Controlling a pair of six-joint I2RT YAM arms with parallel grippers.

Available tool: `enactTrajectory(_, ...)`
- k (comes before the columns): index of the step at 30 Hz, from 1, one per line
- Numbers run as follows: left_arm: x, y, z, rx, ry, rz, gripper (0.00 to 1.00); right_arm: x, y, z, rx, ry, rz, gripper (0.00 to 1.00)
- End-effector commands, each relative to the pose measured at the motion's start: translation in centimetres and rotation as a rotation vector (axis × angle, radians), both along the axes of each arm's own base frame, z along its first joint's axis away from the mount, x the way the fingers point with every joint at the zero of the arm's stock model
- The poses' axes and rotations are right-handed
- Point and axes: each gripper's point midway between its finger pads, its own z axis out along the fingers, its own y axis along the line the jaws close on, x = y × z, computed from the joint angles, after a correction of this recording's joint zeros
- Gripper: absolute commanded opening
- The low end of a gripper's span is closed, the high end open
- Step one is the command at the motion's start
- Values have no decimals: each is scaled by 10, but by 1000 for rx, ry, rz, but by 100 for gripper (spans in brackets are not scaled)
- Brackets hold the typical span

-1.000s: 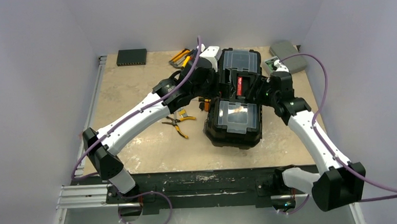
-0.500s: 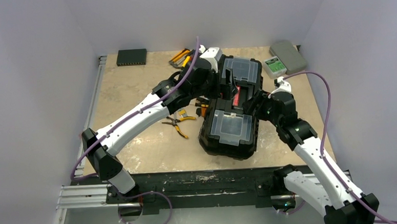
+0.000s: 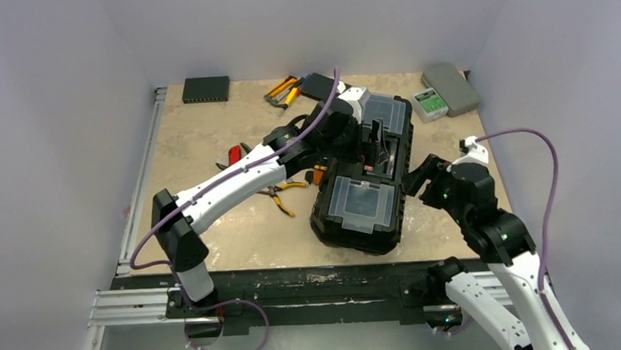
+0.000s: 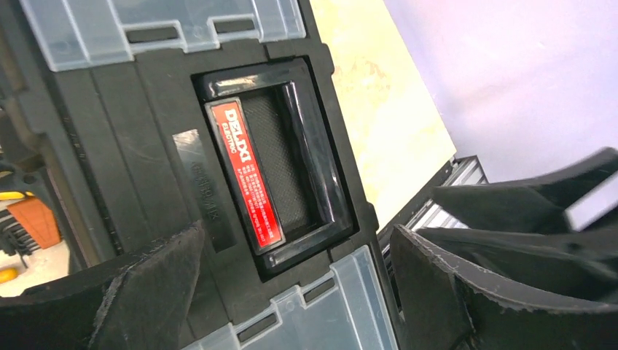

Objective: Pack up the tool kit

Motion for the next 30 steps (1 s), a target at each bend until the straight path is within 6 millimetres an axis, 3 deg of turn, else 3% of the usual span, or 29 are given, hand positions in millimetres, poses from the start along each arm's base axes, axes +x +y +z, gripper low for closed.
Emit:
enactTrajectory(1,-2,-18,12,-36,-18,-47,94,-28,-40,14,4,-33,-188,68)
enactTrajectory(6,1,-31,7,-1,-35,-70,93,-43,-53,18,46,-105,-243,68)
enactTrajectory(11,10,-37,-12,68,-28,-61,93,-48,-65,26,33,-140,-285,68)
enactTrajectory(19,15,-48,-34,100,5,-70,93,-36,-62,29,-15,-136,-270,68)
enactTrajectory(24,11,-50,-29,80,6,-88,93,-30,-63,26,-49,-111,-276,68)
enactTrajectory(30,0,-53,0,-48,-84,-141,92,-31,-65,27,-41,-127,-288,69)
